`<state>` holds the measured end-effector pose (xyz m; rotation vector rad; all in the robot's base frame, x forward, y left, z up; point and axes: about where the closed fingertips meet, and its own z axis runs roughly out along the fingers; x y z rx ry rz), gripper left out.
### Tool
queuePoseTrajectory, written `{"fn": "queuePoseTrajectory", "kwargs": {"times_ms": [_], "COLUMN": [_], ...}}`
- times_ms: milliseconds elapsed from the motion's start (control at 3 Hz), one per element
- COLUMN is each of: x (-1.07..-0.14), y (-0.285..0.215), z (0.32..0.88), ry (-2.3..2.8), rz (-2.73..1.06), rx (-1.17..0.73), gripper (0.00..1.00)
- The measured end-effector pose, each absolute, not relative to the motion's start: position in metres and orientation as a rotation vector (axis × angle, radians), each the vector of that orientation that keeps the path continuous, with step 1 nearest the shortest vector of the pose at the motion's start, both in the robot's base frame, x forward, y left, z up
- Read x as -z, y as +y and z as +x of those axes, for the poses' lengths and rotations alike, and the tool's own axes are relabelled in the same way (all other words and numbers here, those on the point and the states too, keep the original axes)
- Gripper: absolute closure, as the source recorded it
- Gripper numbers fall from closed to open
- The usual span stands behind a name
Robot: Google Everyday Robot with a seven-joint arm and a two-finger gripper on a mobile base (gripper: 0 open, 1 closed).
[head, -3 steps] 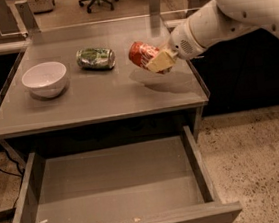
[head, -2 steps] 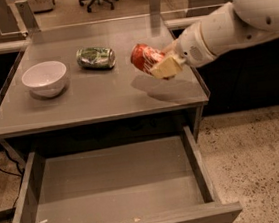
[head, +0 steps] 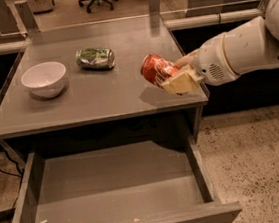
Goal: Place coke can into top drawer
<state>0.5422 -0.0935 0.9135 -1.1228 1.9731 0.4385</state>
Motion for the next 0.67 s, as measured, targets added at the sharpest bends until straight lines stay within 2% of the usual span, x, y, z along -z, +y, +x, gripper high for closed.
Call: {"fn": "queuePoseTrajectory", "kwargs": {"times_ms": [667], "x": [-0.887], "y": [-0.071], "z": [0.503], "ry": [1.949], "rz": [-1.177], "rx": [-0.486], "gripper": [1.0]}}
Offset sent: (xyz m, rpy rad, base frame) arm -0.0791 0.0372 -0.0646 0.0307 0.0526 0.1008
